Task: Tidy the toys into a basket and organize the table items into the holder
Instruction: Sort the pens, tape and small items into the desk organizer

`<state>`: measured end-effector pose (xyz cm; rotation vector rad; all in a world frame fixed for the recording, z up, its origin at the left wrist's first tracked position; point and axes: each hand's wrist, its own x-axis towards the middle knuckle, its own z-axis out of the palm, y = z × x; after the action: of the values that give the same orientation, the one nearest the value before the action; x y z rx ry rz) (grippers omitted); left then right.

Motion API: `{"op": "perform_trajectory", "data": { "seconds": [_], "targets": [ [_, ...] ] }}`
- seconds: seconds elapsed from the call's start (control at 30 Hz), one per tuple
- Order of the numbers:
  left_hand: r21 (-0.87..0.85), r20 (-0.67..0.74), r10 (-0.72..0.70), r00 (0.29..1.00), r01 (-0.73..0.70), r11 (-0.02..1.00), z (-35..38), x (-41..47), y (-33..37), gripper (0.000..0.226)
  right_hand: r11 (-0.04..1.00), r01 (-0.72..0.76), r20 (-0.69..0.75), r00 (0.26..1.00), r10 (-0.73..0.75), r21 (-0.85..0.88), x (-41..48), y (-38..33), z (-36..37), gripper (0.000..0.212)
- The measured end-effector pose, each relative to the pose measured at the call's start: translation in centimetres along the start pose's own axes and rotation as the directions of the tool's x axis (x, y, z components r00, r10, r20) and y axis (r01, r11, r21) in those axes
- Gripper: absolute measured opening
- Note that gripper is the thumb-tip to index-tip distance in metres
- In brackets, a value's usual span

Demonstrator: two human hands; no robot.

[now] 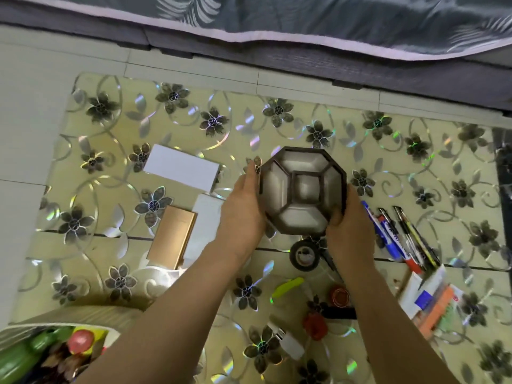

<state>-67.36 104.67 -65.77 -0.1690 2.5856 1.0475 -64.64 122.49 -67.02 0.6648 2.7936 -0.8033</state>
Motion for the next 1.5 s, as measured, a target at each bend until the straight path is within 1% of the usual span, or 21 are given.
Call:
{"op": "perform_trajectory", "data": {
  "seconds": [0.03,0.1,0.17,0.27,0.37,0.5,0.57,0.67,0.73,0.8,0.87,0.9,1.0,1.07,1.13,1.2,1.23,1.33,1.4,1.43,1.5],
  "targets": [
    [-0.03,-0.111,0.025,0.994,-0.029,0.999,-0.8,-1.1,-1.3,0.067,0.998,0.056,-0.073,0.996,-0.059,-0.041,-0.7,-0.7,0.1,0.052],
    [0.017,-0.291,0.036,0.956,-0.033,0.999,-2.3,-3.4,-4.5,0.055,0.979,0.175,-0.232,0.953,-0.194,-0.102,-2.6,-2.3,0.0,0.049],
    [0.086,-0.331,-0.053,0.942,0.086,0.993,-3.8,-5.0,-8.6,0.058,0.959,0.27,-0.262,0.922,-0.284,-0.089,-5.1,-4.4,0.8,0.044],
    [0.178,-0.168,-0.264,0.95,0.293,0.939,-4.8,-5.8,-12.8,0.084,0.927,0.375,-0.158,0.915,-0.371,-0.006,-8.8,-7.3,3.9,0.043],
    [0.314,-0.08,-0.259,0.963,0.271,0.91,-4.8,-5.5,-14.0,0.093,0.921,0.39,-0.013,0.921,-0.39,0.005,-10.9,-9.8,7.5,0.054],
    [0.324,-0.076,-0.279,0.957,0.288,0.901,-5.5,-4.4,-14.8,0.094,0.942,0.336,0.273,0.907,-0.32,-0.013,-10.8,-11.6,11.1,0.067],
    [0.327,-0.055,-0.285,0.957,0.287,0.9,-5.9,-3.9,-15.1,0.093,0.921,0.385,0.347,0.872,-0.346,-0.049,-9.9,-12.0,12.1,0.069],
    [0.282,-0.003,-0.333,0.943,0.32,0.905,-6.7,-3.5,-15.8,0.087,0.788,0.587,0.399,0.778,-0.485,-0.186,-8.5,-12.8,12.7,0.057],
    [0.227,0.004,-0.365,0.931,0.354,0.907,-7.5,-3.4,-16.4,0.085,0.684,0.702,0.487,0.676,-0.553,-0.198,-7.7,-13.3,12.5,0.058],
    [0.198,0.002,-0.396,0.918,0.388,0.9,-8.4,-3.3,-17.0,0.091,0.576,0.8,0.581,0.552,-0.598,-0.168,-7.0,-13.5,12.6,0.063],
    [0.181,-0.013,-0.411,0.912,0.407,0.896,-9.4,-3.4,-17.2,0.096,0.442,0.88,0.657,0.439,-0.613,-0.176,-6.5,-13.6,12.9,0.061],
    [0.17,-0.013,-0.418,0.908,0.414,0.894,-9.7,-3.5,-17.3,0.096,0.382,0.904,0.679,0.404,-0.613,-0.193,-6.2,-13.6,13.1,0.059],
    [0.076,0.035,-0.44,0.898,0.436,0.897,-10.7,-4.0,-17.1,0.092,0.26,0.942,0.676,0.333,-0.658,-0.211,-5.4,-13.9,13.4,0.052],
    [0.01,0.043,-0.422,0.906,0.422,0.907,-11.0,-4.0,-16.7,0.09,0.211,0.954,0.612,0.298,-0.732,-0.212,-4.9,-13.9,13.0,0.037],
    [-0.101,0.039,-0.415,0.909,0.417,0.903,-11.3,-4.0,-16.2,0.079,0.198,0.958,0.566,0.284,-0.774,-0.209,-4.6,-13.7,12.9,0.028],
    [-0.262,0.036,-0.436,0.899,0.429,0.864,-11.3,-4.2,-15.5,0.054,0.26,0.949,0.511,0.316,-0.8,-0.179,-4.7,-12.9,11.9,0.012],
    [-0.335,0.03,-0.45,0.892,0.433,0.837,-11.5,-4.5,-15.2,0.043,0.348,0.929,0.463,0.366,-0.807,-0.128,-5.1,-12.7,11.3,0.014],
    [-0.525,-0.009,-0.447,0.894,0.376,0.764,-11.1,-4.6,-13.4,0.02,0.631,0.775,0.257,0.603,-0.755,0.033,-5.7,-11.5,6.6,0.011],
    [-0.557,-0.037,-0.404,0.914,0.316,0.768,-10.7,-4.7,-11.9,0.021,0.787,0.581,0.147,0.777,-0.612,0.206,-5.8,-11.1,2.7,0.01],
    [-0.565,-0.04,-0.383,0.923,0.295,0.771,-10.5,-4.7,-11.1,0.026,0.819,0.488,0.103,0.837,-0.537,0.301,-5.6,-10.8,0.7,0.013],
    [-0.589,-0.034,-0.334,0.942,0.251,0.768,-9.9,-4.6,-9.4,0.027,0.81,0.35,0.02,0.914,-0.406,0.47,-4.1,-9.9,-2.9,0.016]
  ]
}}
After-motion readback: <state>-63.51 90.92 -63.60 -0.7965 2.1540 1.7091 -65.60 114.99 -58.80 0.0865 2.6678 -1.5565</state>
